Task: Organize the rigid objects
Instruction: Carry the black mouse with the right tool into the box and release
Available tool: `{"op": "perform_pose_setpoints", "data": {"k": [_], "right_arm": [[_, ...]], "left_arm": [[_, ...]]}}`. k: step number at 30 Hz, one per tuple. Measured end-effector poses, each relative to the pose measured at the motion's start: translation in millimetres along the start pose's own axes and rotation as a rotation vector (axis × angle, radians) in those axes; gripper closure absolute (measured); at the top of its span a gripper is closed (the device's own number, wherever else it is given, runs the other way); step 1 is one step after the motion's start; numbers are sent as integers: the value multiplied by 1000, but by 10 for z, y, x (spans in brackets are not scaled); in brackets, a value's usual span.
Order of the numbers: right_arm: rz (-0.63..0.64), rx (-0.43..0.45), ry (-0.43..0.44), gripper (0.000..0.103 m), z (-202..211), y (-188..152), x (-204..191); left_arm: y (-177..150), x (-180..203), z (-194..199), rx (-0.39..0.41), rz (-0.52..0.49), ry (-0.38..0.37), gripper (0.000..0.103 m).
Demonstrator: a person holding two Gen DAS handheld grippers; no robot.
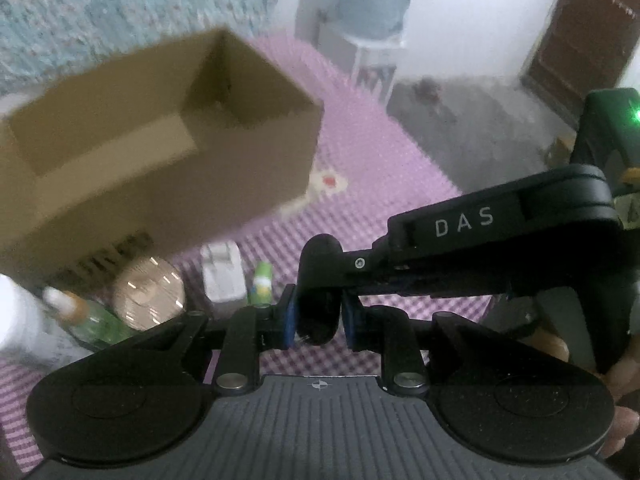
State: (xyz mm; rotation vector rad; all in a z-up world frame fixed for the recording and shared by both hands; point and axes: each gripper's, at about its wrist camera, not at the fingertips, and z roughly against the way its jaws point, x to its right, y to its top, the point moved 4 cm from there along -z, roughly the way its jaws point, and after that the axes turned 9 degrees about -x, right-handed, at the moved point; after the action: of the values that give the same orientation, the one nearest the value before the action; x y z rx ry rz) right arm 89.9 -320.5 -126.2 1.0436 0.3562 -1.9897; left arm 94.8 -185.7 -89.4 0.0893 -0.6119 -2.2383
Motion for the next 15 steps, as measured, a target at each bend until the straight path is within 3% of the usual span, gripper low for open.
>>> {"op": "perform_pose_setpoints", "data": {"k": [5,9,15], "right_arm": [[136,47,42,86,170,63,-588],[226,33,104,86,33,259,-1123],[277,-76,141,86,-626,710,-1623]], "left_arm": [[128,-176,514,121,43,53,81],[336,-543,832,178,127,114,80],[654,-1268,826,117,296,168,79]]}}
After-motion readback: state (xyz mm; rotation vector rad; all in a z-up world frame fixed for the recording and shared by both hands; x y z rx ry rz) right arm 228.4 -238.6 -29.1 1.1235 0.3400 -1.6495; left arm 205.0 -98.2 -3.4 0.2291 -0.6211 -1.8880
